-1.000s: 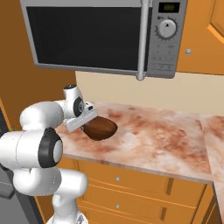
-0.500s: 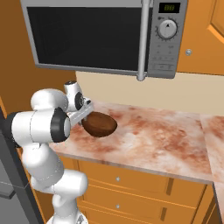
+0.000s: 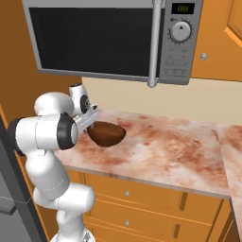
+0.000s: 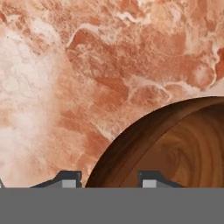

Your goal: Clear the mugs and bowl far away from the sink.

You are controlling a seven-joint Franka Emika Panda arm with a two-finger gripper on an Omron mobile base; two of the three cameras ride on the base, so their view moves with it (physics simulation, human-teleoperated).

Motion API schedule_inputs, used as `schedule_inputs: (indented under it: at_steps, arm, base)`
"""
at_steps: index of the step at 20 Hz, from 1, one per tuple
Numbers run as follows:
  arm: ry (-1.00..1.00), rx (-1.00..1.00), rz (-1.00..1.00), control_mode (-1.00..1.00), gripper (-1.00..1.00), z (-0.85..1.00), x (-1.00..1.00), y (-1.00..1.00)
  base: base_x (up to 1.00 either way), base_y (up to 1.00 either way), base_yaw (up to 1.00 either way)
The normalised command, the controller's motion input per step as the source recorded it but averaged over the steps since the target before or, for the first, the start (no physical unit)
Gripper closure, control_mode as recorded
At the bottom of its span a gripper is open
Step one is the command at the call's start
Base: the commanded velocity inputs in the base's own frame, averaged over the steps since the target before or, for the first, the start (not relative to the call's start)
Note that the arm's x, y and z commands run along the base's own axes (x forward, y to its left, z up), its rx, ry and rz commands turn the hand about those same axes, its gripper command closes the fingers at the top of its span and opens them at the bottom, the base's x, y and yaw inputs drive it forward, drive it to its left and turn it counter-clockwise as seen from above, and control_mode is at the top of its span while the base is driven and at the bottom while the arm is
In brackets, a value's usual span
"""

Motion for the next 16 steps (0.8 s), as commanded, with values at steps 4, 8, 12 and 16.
schedule_inputs:
  at_steps: [4, 8, 12, 16]
  arm:
    - [-0.19, 0.00, 0.02, -1.00, -1.00, 0.05, -0.92, 0.08]
    - [-0.23, 0.00, 0.00, -1.00, -1.00, 0.25, -0.93, 0.02]
    - [-0.22, 0.00, 0.00, -1.00, -1.00, 0.54, -0.84, 0.00]
    - [-0.10, 0.03, 0.00, -1.00, -1.00, 0.87, -0.94, 0.00]
  base:
    - [0.00, 0.00, 0.00]
    - [0.00, 0.00, 0.00]
    - [0.00, 0.00, 0.00]
    - [0.00, 0.00, 0.00]
